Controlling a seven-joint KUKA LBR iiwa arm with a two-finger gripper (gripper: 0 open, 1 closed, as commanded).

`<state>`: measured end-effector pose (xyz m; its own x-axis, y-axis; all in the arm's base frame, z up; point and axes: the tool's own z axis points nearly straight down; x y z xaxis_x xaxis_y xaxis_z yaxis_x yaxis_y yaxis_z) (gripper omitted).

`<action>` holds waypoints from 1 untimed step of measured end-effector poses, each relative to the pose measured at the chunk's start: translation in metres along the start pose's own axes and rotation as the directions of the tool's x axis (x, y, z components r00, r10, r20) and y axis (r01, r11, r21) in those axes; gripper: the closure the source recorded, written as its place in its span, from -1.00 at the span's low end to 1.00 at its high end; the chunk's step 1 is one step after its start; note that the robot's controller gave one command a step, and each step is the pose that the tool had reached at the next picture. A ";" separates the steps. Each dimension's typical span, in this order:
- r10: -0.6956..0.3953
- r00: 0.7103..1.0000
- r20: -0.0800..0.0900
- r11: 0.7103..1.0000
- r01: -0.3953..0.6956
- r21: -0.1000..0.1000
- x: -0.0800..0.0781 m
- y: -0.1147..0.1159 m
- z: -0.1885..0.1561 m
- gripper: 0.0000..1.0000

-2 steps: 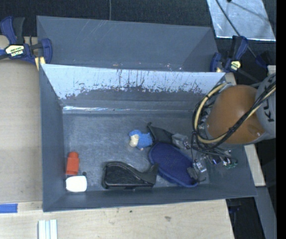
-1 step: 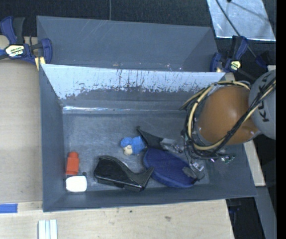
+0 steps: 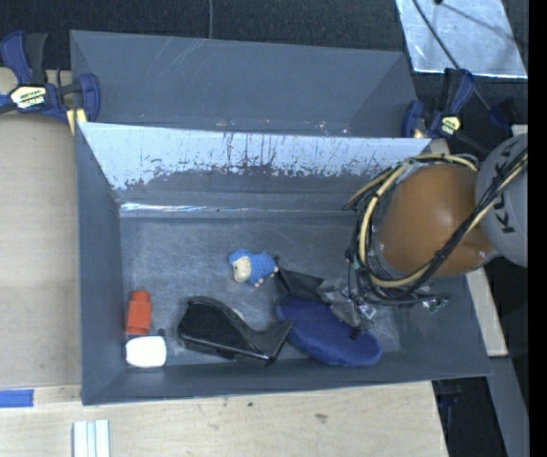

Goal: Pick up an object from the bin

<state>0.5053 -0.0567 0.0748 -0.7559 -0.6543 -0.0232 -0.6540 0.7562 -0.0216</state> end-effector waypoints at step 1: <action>-0.004 1.000 -0.001 1.000 0.004 -0.004 0.000 0.002 0.001 -1.00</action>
Offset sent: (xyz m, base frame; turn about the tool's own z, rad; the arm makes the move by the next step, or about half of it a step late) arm 0.0000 0.0000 0.0000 0.0000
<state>0.5042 -0.0550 0.0737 -0.7535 -0.6570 -0.0227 -0.6568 0.7539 -0.0176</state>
